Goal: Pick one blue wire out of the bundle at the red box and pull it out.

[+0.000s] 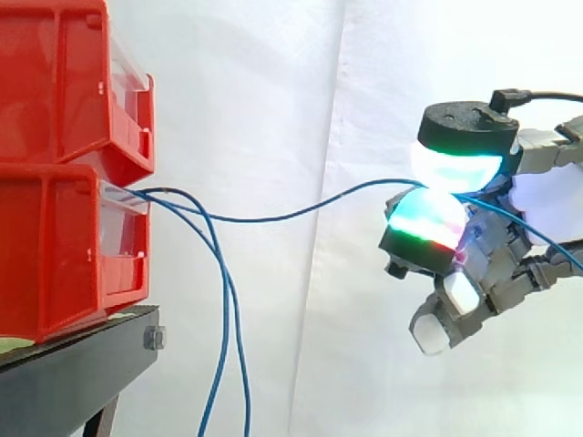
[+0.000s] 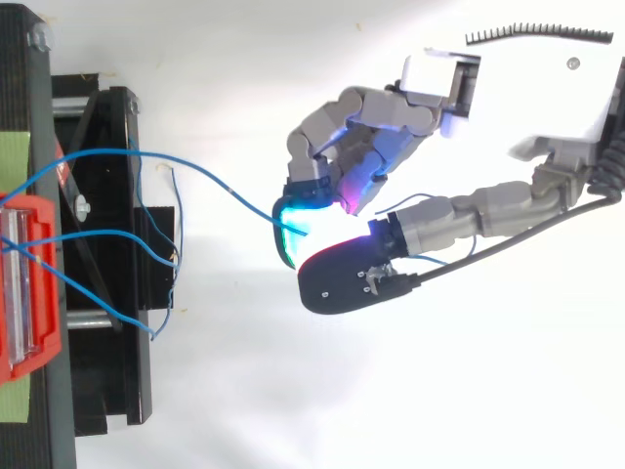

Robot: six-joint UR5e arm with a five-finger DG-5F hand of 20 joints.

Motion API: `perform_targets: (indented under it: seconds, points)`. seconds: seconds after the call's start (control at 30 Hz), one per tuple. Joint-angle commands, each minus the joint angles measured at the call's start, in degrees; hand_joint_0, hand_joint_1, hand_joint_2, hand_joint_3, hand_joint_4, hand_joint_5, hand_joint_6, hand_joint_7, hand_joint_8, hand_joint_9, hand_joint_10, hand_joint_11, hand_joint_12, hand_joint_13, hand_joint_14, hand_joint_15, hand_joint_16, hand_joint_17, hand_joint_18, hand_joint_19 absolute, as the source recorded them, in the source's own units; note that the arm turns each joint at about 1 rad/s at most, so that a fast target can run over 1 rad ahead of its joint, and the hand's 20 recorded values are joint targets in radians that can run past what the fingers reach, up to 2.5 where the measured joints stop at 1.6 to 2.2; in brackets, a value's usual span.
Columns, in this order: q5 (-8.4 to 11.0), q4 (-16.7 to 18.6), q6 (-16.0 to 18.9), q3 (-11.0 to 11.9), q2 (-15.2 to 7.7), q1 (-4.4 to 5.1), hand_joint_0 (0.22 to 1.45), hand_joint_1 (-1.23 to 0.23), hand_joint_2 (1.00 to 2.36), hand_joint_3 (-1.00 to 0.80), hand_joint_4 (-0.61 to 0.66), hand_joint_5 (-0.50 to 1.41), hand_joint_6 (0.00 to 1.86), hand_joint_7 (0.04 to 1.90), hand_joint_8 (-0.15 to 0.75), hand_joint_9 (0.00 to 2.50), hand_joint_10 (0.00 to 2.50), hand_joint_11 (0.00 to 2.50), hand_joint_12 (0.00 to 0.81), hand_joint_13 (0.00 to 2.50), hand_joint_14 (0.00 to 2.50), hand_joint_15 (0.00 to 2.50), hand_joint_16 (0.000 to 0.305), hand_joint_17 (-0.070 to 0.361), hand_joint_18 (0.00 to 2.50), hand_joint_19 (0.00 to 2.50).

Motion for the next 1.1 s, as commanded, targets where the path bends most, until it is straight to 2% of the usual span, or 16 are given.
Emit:
perform_targets:
  seconds: [0.0, 0.1, 0.43, 1.07]
  points:
    - [-0.22, 1.0, -0.1, 0.0, 0.0, -0.02, 0.63, -0.80, 1.01, -0.14, 0.15, -0.12, 0.92, 1.23, 0.347, 0.89, 0.01, 0.47, 0.422, 0.72, 0.01, 0.42, 0.050, 0.113, 0.47, 0.27]
    - [-0.22, 1.9, -0.2, 0.0, 0.1, 0.07, 0.63, -0.80, 1.01, -0.14, 0.15, -0.12, 0.92, 1.22, 0.347, 0.90, 0.01, 0.48, 0.421, 0.73, 0.01, 0.43, 0.050, 0.113, 0.48, 0.28]
    - [0.04, 2.0, -0.2, 0.0, 0.1, 0.42, 0.63, -0.80, 1.01, -0.14, 0.15, -0.12, 0.92, 1.22, 0.348, 0.91, 0.01, 0.49, 0.424, 0.74, 0.01, 0.44, 0.050, 0.114, 0.49, 0.29]
    - [0.04, 2.0, -0.2, 0.0, 0.1, 0.33, 0.63, -0.80, 1.01, -0.15, 0.16, -0.12, 0.92, 1.22, 0.354, 0.92, 0.01, 0.52, 0.426, 0.76, 0.01, 0.45, 0.050, 0.113, 0.52, 0.30]
